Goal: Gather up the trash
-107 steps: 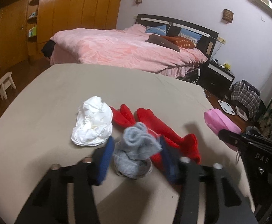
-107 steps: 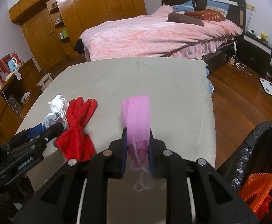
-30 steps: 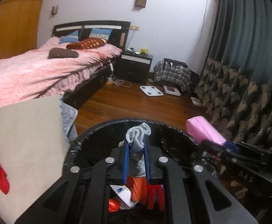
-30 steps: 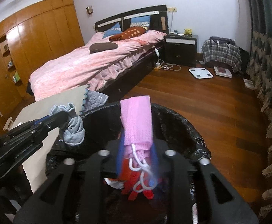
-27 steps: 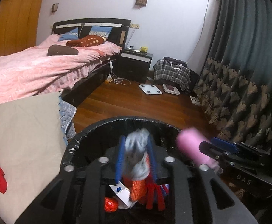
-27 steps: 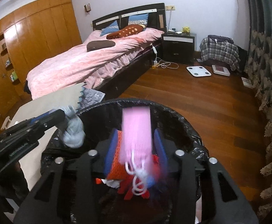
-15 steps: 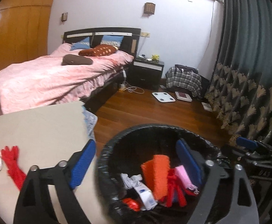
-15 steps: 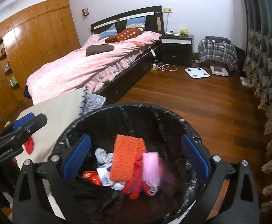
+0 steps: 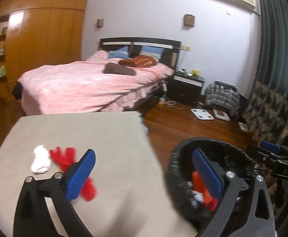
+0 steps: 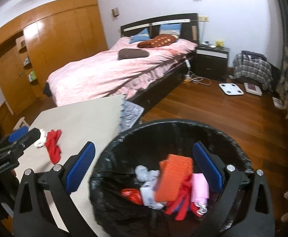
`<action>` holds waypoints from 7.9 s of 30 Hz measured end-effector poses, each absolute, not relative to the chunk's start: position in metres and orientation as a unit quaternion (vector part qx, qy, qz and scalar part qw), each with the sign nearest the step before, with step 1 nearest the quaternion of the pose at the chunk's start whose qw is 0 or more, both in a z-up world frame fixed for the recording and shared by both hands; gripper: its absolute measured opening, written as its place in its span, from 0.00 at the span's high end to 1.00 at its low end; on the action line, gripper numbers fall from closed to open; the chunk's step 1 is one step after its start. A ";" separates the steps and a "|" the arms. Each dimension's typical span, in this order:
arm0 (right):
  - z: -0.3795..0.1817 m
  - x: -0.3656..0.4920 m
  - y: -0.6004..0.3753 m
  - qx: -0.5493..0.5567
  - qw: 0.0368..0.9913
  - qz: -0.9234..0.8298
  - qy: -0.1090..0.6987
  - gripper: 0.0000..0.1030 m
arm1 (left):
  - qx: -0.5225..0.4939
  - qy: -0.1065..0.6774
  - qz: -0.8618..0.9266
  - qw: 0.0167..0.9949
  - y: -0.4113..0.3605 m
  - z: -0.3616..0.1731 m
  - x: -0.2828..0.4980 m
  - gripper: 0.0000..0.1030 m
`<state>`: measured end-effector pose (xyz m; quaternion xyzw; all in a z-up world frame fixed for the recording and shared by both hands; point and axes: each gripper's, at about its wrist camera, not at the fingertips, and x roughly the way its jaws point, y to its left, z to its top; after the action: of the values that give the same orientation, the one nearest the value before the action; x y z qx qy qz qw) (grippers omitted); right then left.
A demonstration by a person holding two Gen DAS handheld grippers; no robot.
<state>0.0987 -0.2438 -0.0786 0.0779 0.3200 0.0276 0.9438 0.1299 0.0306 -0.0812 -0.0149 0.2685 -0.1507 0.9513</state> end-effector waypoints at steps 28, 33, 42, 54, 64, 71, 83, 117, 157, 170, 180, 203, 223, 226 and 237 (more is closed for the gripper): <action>-0.128 0.223 -0.050 0.023 0.925 0.138 0.352 0.06 | -0.042 0.326 0.026 0.944 0.207 -0.158 0.197 0.08; -0.139 0.240 -0.039 0.020 0.922 0.138 0.361 0.06 | -0.042 0.352 0.015 0.935 0.211 -0.178 0.221 0.16; -0.153 0.251 -0.031 0.006 0.919 0.142 0.369 0.06 | -0.052 0.396 0.002 0.917 0.216 -0.202 0.255 0.32; -0.154 0.252 -0.030 0.010 0.916 0.146 0.374 0.06 | -0.056 0.398 0.007 0.916 0.218 -0.201 0.256 0.60; -0.149 0.244 -0.004 0.005 0.909 0.191 0.372 0.06 | -0.059 0.372 0.024 0.926 0.234 -0.175 0.223 0.60; -0.160 0.248 0.028 -0.006 0.894 0.218 0.390 0.07 | -0.062 0.376 0.040 0.924 0.251 -0.177 0.209 0.60; -0.184 0.252 0.058 -0.030 0.869 0.238 0.432 0.40 | -0.072 0.378 0.048 0.922 0.264 -0.184 0.205 0.60; -0.102 0.215 -0.005 0.016 0.894 0.250 0.372 0.91 | -0.042 0.329 0.002 0.943 0.192 -0.108 0.181 0.60; 0.001 0.084 -0.199 0.056 0.952 0.140 0.266 0.91 | 0.019 0.272 -0.162 0.949 0.002 -0.027 0.112 0.60; -0.009 0.062 -0.262 0.063 0.957 0.070 0.273 0.91 | 0.039 0.267 -0.221 0.937 -0.064 -0.035 0.108 0.60; -0.024 0.063 -0.295 0.065 0.957 0.031 0.281 0.91 | 0.046 0.260 -0.256 0.930 -0.097 -0.041 0.114 0.60; -0.076 0.092 -0.329 0.082 0.937 -0.019 0.338 0.72 | 0.051 0.323 -0.299 0.896 -0.153 -0.104 0.166 0.55; -0.059 0.057 -0.324 0.076 0.945 -0.025 0.318 0.05 | 0.050 0.300 -0.250 0.919 -0.094 -0.069 0.141 0.06; -0.046 0.050 -0.314 0.076 0.947 -0.014 0.311 0.05 | 0.044 0.297 -0.231 0.925 -0.075 -0.057 0.128 0.06; -0.005 0.028 -0.277 0.076 0.953 0.017 0.294 0.05 | 0.031 0.274 -0.184 0.944 -0.034 -0.025 0.084 0.06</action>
<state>0.0281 -0.2775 -0.0051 0.0762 0.2938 0.0173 0.9527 0.0839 -0.0337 -0.0246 0.0314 0.2736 -0.1837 0.9436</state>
